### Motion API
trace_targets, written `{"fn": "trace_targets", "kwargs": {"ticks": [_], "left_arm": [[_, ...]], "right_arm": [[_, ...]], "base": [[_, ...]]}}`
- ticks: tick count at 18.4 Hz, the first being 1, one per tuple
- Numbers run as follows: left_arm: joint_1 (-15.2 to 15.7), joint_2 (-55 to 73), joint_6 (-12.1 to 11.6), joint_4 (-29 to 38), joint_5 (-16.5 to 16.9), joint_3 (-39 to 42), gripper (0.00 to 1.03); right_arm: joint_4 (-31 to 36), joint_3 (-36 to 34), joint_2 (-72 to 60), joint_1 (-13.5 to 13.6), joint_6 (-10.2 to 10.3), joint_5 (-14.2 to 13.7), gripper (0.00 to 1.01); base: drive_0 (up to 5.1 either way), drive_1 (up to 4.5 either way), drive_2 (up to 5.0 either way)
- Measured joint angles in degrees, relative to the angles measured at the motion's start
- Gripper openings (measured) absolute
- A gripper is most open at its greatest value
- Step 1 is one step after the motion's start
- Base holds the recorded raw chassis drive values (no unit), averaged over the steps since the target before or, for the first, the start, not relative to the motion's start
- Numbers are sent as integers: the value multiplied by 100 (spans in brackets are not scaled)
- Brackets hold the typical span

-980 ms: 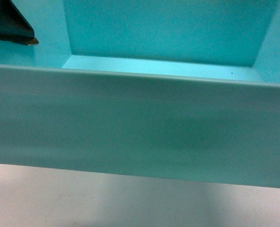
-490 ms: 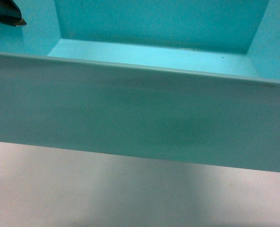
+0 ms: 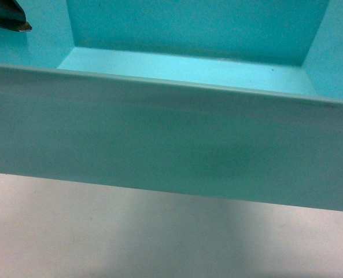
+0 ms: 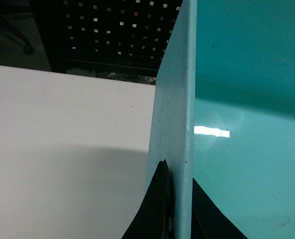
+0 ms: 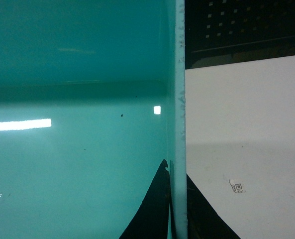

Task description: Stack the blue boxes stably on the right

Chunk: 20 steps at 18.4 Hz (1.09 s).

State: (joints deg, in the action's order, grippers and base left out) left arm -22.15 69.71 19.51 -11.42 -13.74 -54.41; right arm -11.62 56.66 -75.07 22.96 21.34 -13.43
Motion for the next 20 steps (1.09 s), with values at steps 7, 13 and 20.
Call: {"fn": "trace_targets", "kwargs": {"ticks": [7, 13, 20], "left_arm": [[0, 0, 0, 0, 0, 0, 2], [2, -2, -2, -4, -2, 0, 2], [42, -7, -22, -2, -15, 0, 2]], "right_arm": [[2, 0, 0, 0, 0, 0, 2], [9, 0, -20, 28, 0, 0, 2], [7, 13, -22, 66, 0, -4, 2]], "base": [[0, 0, 0], [-51, -51, -51], [80, -325, -325]]}}
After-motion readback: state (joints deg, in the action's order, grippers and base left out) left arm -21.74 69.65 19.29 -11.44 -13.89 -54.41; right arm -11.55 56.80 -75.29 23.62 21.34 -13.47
